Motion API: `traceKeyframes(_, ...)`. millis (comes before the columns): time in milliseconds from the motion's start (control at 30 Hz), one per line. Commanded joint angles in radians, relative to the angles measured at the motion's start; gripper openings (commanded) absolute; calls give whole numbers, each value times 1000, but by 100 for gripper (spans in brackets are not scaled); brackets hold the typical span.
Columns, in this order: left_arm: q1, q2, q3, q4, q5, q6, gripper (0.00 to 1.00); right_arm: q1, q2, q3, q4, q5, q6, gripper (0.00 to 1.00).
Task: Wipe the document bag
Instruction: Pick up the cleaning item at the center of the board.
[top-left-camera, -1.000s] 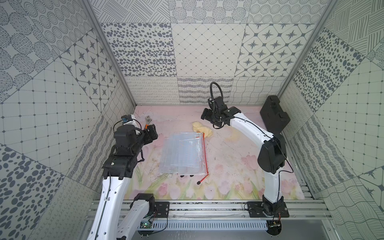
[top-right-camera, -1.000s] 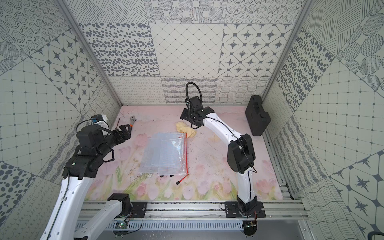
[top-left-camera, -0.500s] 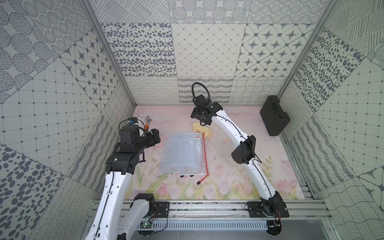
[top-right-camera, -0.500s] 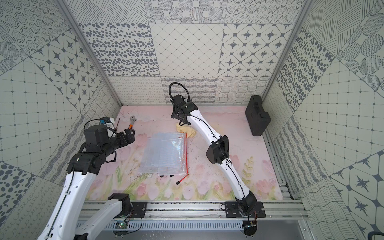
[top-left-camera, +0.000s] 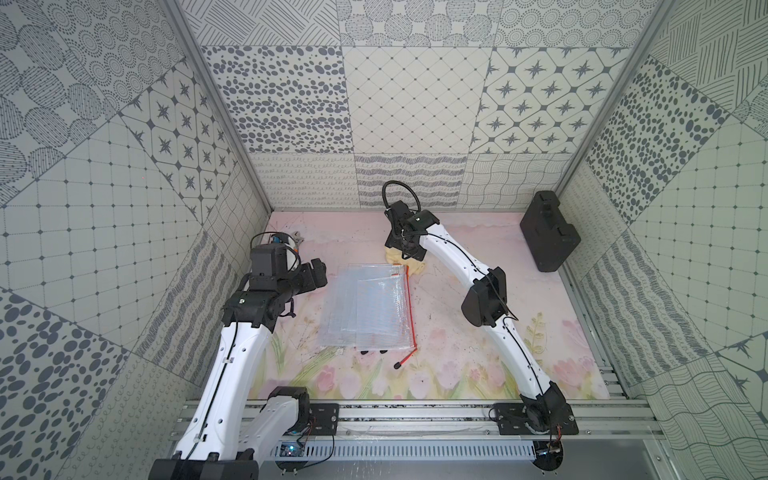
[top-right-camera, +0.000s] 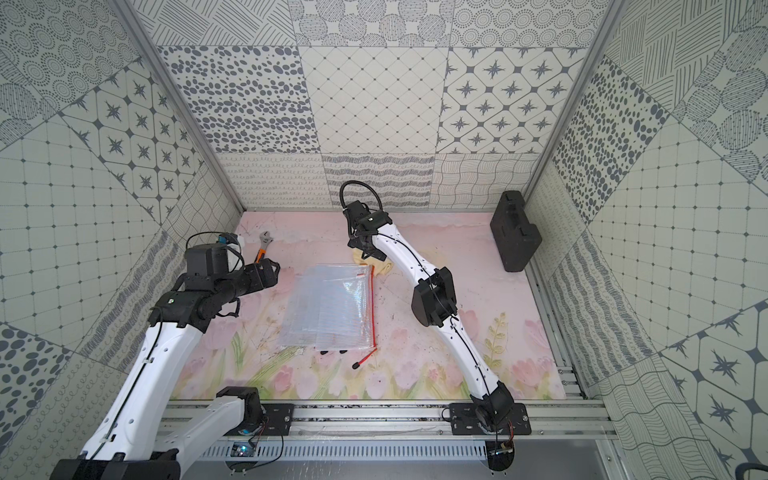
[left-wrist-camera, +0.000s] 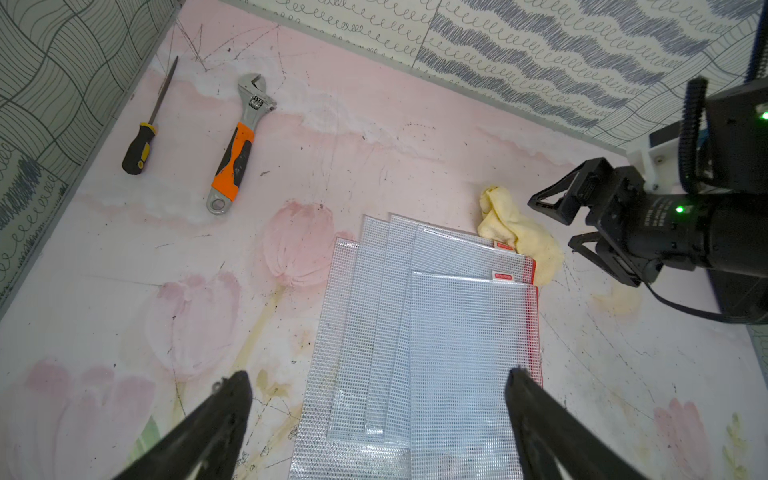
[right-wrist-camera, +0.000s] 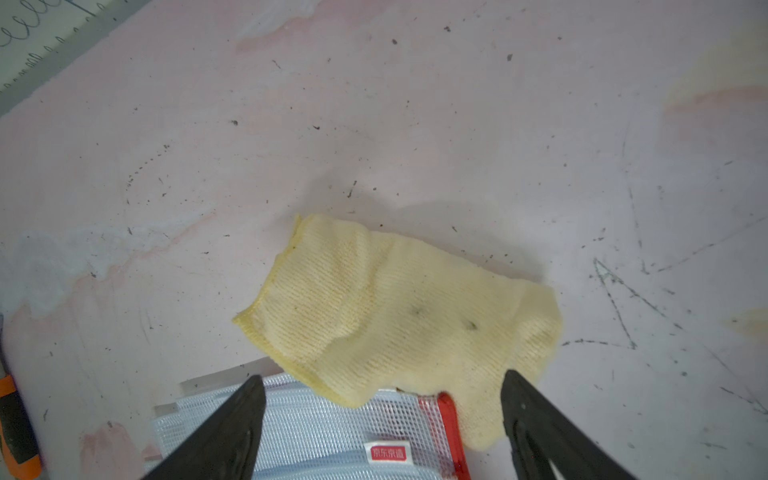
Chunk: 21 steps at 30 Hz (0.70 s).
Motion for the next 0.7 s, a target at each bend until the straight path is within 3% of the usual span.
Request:
traceKeyframes(0,-4,17,1,26,34,30,95,-5,42,15,1,-25,19,88)
traceKeyframes(533,-5,66,-6,48,59,13,95,-11,103,-63,1,-11,6,88)
traceKeyframes(667,-4,71,-5,47,68,0,95,-14,102,-102,2,8,-5,79)
